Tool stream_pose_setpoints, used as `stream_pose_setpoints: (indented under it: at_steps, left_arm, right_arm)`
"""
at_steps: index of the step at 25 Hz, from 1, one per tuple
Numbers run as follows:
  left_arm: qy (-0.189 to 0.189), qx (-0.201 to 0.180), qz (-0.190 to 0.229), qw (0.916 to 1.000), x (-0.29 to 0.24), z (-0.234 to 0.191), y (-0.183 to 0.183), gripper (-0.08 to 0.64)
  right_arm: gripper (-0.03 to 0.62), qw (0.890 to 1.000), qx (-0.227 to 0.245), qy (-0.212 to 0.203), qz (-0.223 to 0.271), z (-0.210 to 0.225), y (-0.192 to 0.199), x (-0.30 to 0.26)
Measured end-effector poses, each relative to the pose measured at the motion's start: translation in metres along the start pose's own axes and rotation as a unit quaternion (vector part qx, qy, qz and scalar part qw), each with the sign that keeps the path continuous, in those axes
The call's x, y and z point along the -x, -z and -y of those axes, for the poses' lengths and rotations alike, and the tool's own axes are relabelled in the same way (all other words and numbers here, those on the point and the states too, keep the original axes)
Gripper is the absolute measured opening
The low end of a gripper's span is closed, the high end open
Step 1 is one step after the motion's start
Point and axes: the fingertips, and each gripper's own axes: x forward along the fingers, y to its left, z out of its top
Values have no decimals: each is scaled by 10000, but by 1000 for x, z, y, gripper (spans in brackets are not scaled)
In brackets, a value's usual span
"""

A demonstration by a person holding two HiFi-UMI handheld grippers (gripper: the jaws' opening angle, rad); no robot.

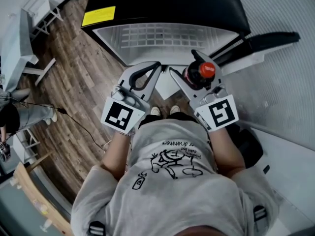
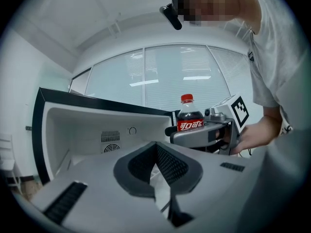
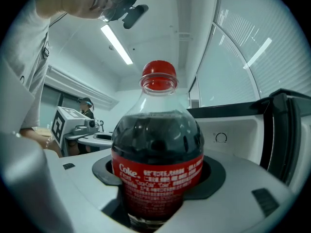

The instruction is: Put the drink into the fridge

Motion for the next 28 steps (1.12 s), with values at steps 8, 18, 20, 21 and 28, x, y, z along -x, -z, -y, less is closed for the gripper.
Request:
stream_pose_setpoints:
  at_steps: [8,18,20,21,28]
  left_arm:
    - [-39,-290,6,9996,-24,-23,6,2]
    - [-29,-238,-45,9997,-54,-53,25,2]
    - [-12,-149,-9,9999,-59,-59,29,2]
    - [3,-111,27,9999,-61,-62,31,2]
    - [-47,-171,165,9997,-77,-82,43,2]
  right_arm:
    - [307,9996,220,81,128,28,0,-27]
    - [307,9995,253,189,81,60,25,-65]
    - [307,9995,170,240,93,69,30,-72]
    - [307,9995,161,258,126,72,33,-76]
    - [307,9997,171,182,65,78,52,-102]
